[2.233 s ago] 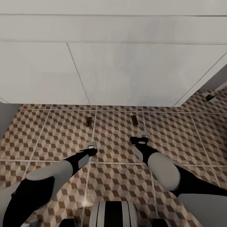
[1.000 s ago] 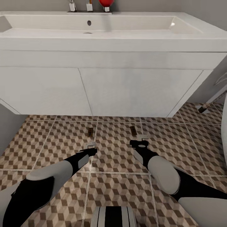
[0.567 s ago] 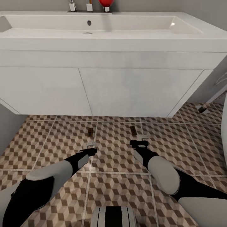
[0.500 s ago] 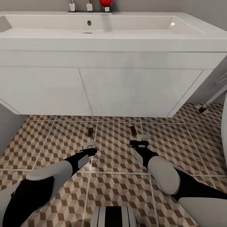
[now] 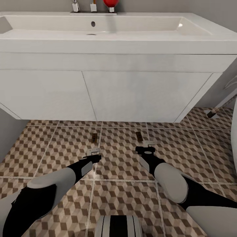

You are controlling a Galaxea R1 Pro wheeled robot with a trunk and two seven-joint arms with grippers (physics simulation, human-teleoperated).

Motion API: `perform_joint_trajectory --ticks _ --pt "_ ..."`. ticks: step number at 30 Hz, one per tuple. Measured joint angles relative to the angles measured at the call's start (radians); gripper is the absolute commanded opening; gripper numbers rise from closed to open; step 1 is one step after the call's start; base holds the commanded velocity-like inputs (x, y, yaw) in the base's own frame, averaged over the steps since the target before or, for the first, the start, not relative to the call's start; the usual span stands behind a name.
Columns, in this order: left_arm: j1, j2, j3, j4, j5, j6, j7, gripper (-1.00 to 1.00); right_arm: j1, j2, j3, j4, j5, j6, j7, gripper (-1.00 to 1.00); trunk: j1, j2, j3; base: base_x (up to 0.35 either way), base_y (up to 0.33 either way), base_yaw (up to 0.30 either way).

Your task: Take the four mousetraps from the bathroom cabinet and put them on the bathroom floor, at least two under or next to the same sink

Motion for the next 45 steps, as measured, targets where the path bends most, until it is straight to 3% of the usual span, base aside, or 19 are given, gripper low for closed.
perform_joint_trajectory --ticks 15,45 --pt "0.001 0.001 0.001 0.001 0.0 -0.001 0.0 1.0 0.0 0.0 0.0 0.0 0.0 0.0 0.0 1.0 0.0 0.0 0.0 -0.053 0.0 0.0" --pt "0.001 0.002 0.001 0.004 0.0 -0.001 0.0 1.0 0.0 0.0 0.0 0.0 0.0 -0.001 0.0 1.0 0.001 0.0 0.0 -0.323 0.0 0.0"
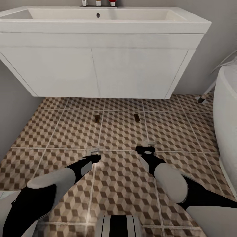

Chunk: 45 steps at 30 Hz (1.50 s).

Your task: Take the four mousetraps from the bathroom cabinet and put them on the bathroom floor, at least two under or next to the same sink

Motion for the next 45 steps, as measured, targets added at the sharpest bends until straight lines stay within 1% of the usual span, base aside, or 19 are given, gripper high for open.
perform_joint_trajectory --ticks 7,22,32,38,45 --pt "0.0 0.0 0.0 0.0 0.0 0.0 0.0 1.0 0.0 0.0 0.0 0.0 0.0 0.0 0.0 1.0 0.0 0.0 0.0 -0.208 0.0 0.0" --pt "0.0 0.0 0.0 0.0 0.003 -0.001 0.0 1.0 0.0 0.0 -0.001 0.0 -0.002 -0.001 0.0 1.0 -0.001 0.0 0.0 -0.024 0.0 0.0" --pt "0.0 0.001 0.0 0.0 0.003 0.0 0.0 1.0 0.001 0.0 0.0 0.0 -0.001 -0.001 0.0 1.0 -0.005 0.002 0.039 -0.001 0.0 0.0" --pt "0.0 0.001 0.0 0.0 0.003 0.0 0.0 1.0 0.001 0.0 0.0 0.0 -0.001 -0.005 0.0 1.0 -0.027 0.042 0.058 0.0 0.0 0.0" --pt "0.0 0.001 0.0 0.0 0.003 0.0 0.0 1.0 0.004 0.0 0.0 0.0 -0.002 -0.04 0.0 1.0 -0.054 0.091 0.08 0.0 0.0 0.0"
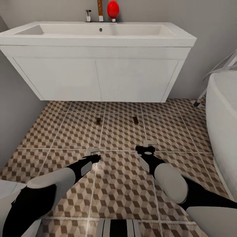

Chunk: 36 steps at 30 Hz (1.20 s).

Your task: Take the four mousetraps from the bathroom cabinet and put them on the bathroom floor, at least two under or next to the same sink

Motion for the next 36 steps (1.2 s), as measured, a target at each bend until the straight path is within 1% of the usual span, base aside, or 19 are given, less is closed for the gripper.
perform_joint_trajectory --ticks 9,36 --pt "0.0 0.0 0.0 -0.001 0.0 0.0 0.0 1.0 0.002 0.0 0.0 0.0 0.0 -0.015 0.0 1.0 -0.035 0.063 0.028 0.0 0.0 0.0" --pt "0.0 -0.001 0.0 -0.003 -0.001 0.0 0.0 1.0 0.002 0.0 0.0 0.0 0.0 -0.017 0.0 1.0 -0.138 0.252 0.113 0.0 0.0 0.0"
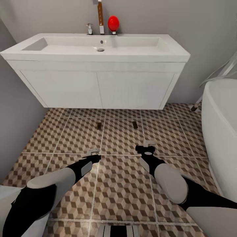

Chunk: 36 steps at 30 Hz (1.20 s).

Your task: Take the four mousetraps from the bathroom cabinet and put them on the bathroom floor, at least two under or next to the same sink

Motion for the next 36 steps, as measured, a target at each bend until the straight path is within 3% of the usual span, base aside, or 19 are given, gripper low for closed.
perform_joint_trajectory --ticks 21,32,36 --pt "0.007 -0.003 -0.001 -0.003 -0.001 -0.001 -0.001 1.0 0.002 0.0 0.0 0.004 0.0 0.0 0.0 1.0 -0.081 0.147 0.066 0.0 0.0 0.0" --pt "0.082 -0.005 -0.002 -0.004 -0.006 0.0 0.0 1.0 0.081 0.0 0.0 0.022 0.007 -0.044 0.0 1.0 -0.123 0.224 0.1 0.0 0.0 0.0" --pt "0.135 -0.004 -0.002 -0.002 -0.007 0.0 0.0 1.0 0.12 0.0 -0.001 0.024 0.014 -0.067 0.0 1.0 -0.138 0.252 0.113 0.0 0.0 0.0"
